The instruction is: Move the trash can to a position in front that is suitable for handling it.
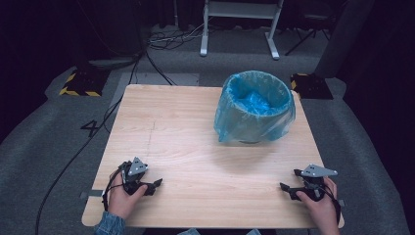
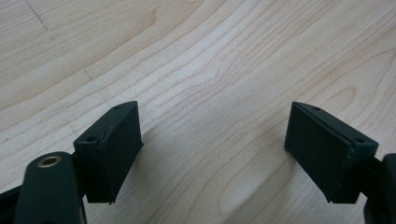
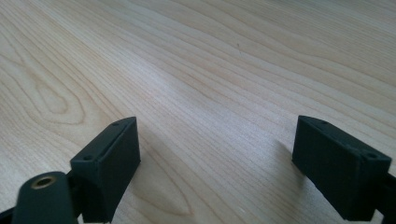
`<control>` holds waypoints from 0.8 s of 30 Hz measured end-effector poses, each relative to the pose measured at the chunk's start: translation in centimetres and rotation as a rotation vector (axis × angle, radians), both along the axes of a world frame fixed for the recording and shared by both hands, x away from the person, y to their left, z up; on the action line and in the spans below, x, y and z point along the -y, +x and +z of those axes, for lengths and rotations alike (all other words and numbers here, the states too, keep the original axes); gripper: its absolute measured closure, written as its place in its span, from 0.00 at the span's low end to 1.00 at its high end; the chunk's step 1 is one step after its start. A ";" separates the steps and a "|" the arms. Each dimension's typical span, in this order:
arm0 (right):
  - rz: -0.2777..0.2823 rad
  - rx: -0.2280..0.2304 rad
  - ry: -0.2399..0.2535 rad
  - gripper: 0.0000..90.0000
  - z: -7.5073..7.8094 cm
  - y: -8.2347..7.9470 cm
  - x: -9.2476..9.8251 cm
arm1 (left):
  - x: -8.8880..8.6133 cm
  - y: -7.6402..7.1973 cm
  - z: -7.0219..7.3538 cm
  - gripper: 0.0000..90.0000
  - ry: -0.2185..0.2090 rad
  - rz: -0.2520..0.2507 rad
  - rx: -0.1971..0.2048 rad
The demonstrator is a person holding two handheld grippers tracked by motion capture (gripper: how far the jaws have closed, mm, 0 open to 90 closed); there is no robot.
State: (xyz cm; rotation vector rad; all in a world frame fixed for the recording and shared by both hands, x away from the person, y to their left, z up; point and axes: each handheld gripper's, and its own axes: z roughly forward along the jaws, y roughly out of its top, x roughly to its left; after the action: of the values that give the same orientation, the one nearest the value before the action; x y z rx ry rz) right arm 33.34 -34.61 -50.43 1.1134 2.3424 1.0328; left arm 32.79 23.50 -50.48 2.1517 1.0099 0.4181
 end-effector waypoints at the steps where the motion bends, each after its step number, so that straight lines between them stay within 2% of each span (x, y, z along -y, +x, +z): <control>1: 0.000 0.000 0.000 0.17 0.0 0.0 0.0 | 0.0 0.0 0.0 0.21 -0.002 0.001 -0.001; 7: -0.012 0.003 0.010 0.23 0.0 -0.3 0.0 | 0.0 0.0 0.0 0.21 0.000 0.000 0.001; 8: -0.026 0.006 0.027 0.27 0.1 -0.6 0.0 | 0.0 0.0 0.0 0.21 0.000 0.000 0.000; 11: -0.023 -0.003 0.045 0.27 0.1 -0.7 0.1 | 0.0 0.0 0.0 0.21 -0.001 0.002 -0.002; 14: -0.022 -0.036 0.058 0.29 0.4 -0.9 0.2 | 0.0 0.0 0.0 0.21 -0.001 0.004 -0.003; 17: -0.019 -0.040 0.069 0.29 0.6 -1.0 0.2 | 0.0 0.0 0.0 0.21 0.000 0.004 -0.003; 20: -0.014 -0.032 0.073 0.29 1.2 -1.2 0.1 | 0.0 0.0 0.0 0.21 -0.001 0.005 -0.001; 24: 0.001 -0.006 0.086 0.32 2.6 -1.2 -0.1 | 0.0 0.0 0.0 0.21 -0.001 0.005 0.001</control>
State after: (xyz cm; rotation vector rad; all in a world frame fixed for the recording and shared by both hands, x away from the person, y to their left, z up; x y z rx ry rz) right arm 32.13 -34.47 -47.78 1.1483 2.3226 1.1423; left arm 32.81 23.48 -50.48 2.1486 1.0154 0.4210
